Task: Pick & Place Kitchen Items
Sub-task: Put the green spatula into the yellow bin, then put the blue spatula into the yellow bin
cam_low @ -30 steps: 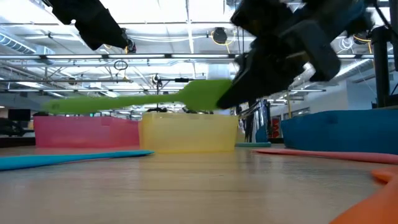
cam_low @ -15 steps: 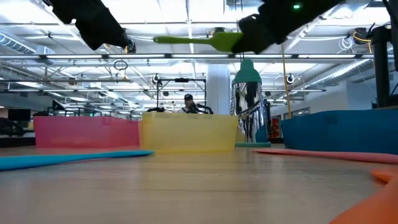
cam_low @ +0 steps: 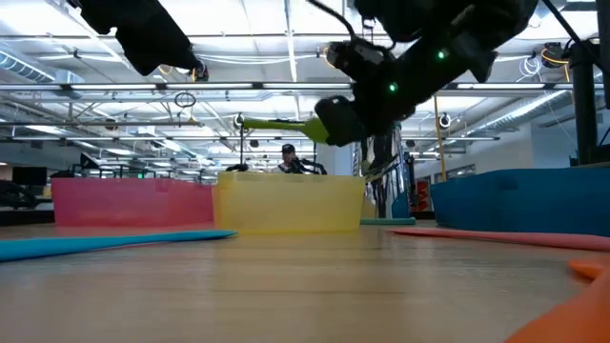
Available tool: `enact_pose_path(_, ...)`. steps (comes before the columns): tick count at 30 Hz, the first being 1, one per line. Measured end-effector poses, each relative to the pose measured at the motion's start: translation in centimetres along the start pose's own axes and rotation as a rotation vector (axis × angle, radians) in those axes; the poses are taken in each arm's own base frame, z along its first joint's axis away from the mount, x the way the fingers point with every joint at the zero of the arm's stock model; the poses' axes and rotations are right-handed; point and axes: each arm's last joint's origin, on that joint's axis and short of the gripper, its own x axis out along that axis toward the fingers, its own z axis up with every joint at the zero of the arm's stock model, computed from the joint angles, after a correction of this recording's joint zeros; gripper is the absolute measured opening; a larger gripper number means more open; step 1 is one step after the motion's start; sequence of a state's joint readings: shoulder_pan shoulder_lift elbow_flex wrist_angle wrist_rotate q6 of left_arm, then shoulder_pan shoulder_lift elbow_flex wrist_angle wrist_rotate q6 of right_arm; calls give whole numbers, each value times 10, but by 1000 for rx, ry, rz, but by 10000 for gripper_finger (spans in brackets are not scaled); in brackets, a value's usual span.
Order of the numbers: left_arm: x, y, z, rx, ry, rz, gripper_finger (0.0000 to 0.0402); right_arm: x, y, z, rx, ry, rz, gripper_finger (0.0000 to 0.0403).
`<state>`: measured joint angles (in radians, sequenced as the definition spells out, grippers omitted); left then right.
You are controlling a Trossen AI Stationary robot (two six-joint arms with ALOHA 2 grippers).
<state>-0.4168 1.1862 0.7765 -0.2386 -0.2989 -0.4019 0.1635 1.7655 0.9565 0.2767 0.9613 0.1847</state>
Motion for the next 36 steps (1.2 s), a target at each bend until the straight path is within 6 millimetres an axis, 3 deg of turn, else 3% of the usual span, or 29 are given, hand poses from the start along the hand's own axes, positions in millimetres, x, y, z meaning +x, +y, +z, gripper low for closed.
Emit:
enact_pose_path(4, 0, 0, 0, 14, 0, 0, 143, 6, -4, -11, 12, 135, 136, 9)
enact_pose_path(8, 0, 0, 0, 39, -6, 9, 143, 14, -8, -10, 114, 204, 283, 9)
enact_pose_path(15, 0, 1, 1, 38, -19, 40, 143, 30, -24, -15, 181, 273, 193, 9)
enact_pose_path(20, 0, 1, 1, 36, -17, 41, 143, 38, -31, -15, 267, 318, 248, 14)
enact_pose_path(31, 0, 1, 0, 33, -15, 42, 143, 42, -33, -13, 228, 298, 273, 91)
enact_pose_path(36, 4, 1, -2, 29, 2, 48, 143, 42, -32, -12, 220, 279, 283, 106)
